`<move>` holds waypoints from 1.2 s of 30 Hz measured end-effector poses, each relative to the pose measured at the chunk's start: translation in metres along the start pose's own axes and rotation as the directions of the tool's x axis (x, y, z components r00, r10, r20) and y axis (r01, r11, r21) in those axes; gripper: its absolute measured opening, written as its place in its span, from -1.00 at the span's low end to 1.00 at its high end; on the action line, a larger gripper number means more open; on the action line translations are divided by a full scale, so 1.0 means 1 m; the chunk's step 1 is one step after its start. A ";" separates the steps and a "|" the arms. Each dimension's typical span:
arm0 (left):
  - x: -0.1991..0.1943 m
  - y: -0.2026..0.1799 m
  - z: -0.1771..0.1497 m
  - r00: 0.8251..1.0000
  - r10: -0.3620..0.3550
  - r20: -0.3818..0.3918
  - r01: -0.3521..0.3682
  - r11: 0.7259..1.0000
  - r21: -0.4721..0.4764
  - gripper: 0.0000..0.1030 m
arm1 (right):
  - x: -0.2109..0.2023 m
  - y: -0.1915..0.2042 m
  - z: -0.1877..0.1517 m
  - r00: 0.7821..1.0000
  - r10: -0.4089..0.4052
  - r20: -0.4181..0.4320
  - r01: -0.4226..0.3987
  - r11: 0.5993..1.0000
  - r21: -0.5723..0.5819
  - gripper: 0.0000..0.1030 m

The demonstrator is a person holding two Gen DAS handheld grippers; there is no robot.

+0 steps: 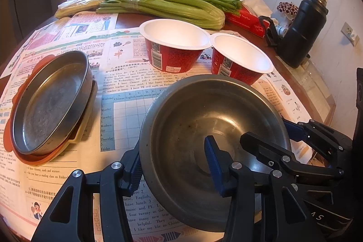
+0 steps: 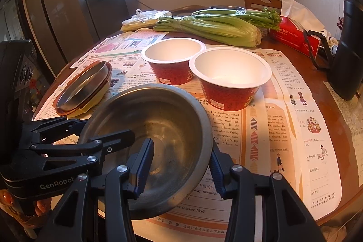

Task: Organize plates and bowls
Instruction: 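Lower the deep steel bowl onto the newspaper with the left tool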

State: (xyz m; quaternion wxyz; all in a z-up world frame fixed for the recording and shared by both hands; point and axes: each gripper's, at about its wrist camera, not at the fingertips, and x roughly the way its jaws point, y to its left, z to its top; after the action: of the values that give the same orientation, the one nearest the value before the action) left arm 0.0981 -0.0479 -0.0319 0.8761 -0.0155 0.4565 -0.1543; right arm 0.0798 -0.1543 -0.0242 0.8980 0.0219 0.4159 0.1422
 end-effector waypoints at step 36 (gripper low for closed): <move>0.006 -0.004 0.000 0.999 0.032 -0.001 -0.032 0.999 0.010 0.02 | 0.001 -0.007 -0.003 0.999 0.034 -0.008 -0.034 0.999 0.036 -0.07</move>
State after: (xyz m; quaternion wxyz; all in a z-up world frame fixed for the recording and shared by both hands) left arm 0.1005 -0.0537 -0.0360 0.8783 -0.0035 0.4564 -0.1425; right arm 0.0796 -0.1614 -0.0283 0.8930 0.0446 0.4220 0.1499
